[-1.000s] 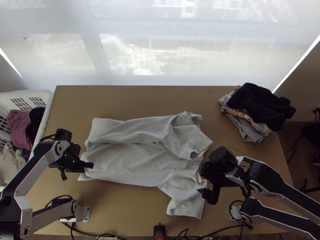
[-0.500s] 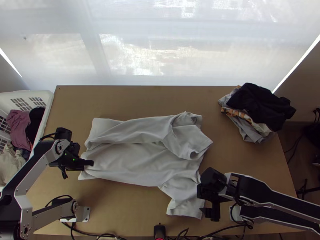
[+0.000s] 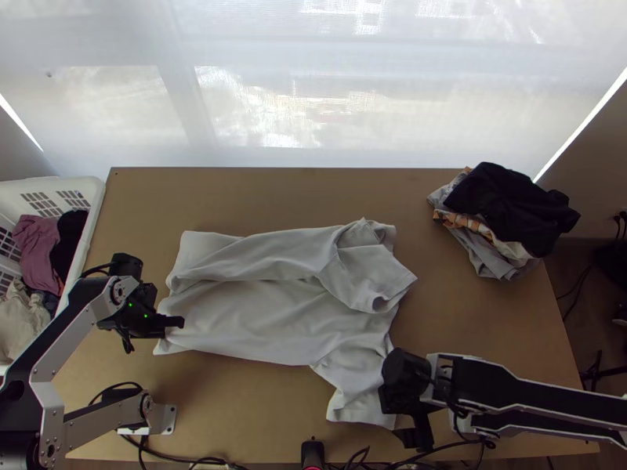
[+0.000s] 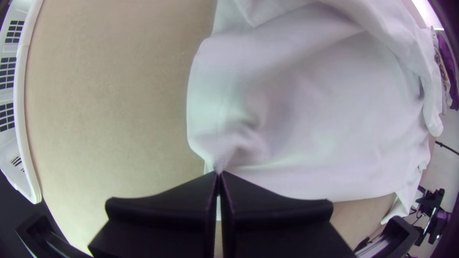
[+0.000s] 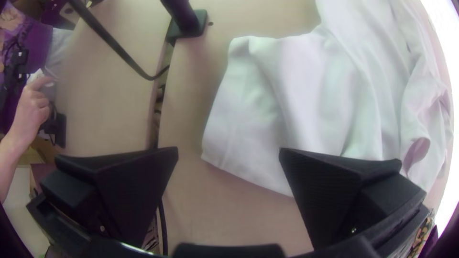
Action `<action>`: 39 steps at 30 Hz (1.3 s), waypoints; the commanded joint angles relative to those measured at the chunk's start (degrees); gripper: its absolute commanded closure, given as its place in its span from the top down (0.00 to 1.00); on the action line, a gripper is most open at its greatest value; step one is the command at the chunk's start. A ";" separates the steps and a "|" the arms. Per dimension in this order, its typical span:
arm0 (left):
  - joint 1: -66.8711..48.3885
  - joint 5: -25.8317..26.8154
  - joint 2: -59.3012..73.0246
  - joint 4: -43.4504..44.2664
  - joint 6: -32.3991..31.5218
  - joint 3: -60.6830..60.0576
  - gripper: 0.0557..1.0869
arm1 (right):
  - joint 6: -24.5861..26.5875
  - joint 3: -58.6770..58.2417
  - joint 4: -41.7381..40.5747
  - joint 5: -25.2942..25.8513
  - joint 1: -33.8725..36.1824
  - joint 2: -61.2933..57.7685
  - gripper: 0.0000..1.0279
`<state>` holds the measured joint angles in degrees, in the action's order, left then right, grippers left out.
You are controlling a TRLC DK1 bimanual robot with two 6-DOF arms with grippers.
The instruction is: Fold the t-shirt
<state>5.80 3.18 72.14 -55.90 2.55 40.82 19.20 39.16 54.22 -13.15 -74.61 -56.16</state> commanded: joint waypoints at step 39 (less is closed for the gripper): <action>1.23 -0.02 -2.09 -1.76 -0.88 5.85 0.03 | 5.67 4.17 -13.26 9.37 16.51 -0.26 0.03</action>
<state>6.96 3.16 72.01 -56.73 2.15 44.58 23.05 39.20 39.57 -4.91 -67.42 -58.96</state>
